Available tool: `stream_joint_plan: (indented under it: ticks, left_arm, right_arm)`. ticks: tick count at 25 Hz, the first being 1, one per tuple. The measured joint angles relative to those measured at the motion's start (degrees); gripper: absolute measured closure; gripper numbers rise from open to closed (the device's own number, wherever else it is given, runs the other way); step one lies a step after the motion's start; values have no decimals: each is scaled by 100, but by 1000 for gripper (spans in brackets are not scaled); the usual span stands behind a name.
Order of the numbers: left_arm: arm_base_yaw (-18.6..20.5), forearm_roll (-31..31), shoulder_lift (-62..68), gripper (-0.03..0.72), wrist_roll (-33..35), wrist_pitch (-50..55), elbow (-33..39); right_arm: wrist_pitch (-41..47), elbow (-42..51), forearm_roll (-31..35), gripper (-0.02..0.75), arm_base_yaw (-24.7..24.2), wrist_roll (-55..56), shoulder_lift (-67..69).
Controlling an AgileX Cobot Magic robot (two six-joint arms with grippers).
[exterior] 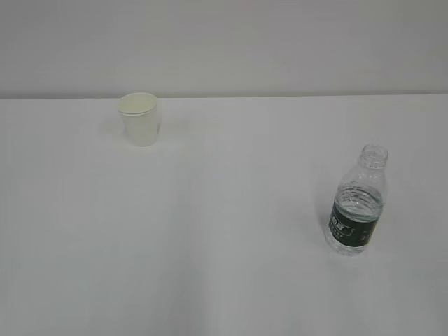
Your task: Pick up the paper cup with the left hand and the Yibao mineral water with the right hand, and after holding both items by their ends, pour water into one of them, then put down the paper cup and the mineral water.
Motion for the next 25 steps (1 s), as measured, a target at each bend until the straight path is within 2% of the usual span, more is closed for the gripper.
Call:
stream_joint_plan:
  ticks: [4,9,16,21,25]
  left_arm:
    - [0,-5,736,400,0,-530,-264]
    - [0,19,1139,401,0,-1717,-340]
    - [0,177,1513,402,0,-2291,-340]
    - [0,325,2103,403,0,-3448,-340]
    - [0,177,2965,404,-21,-4504,-205]
  right_arm:
    - [-336,0,0,218,0,0,129]
    - [-1061,0,18,218,0,0,694]
    - [-2360,0,343,219,0,11,1314]
    - [-2922,0,572,219,0,-46,1711]
    - [-3473,24,585,219,0,-169,1991]
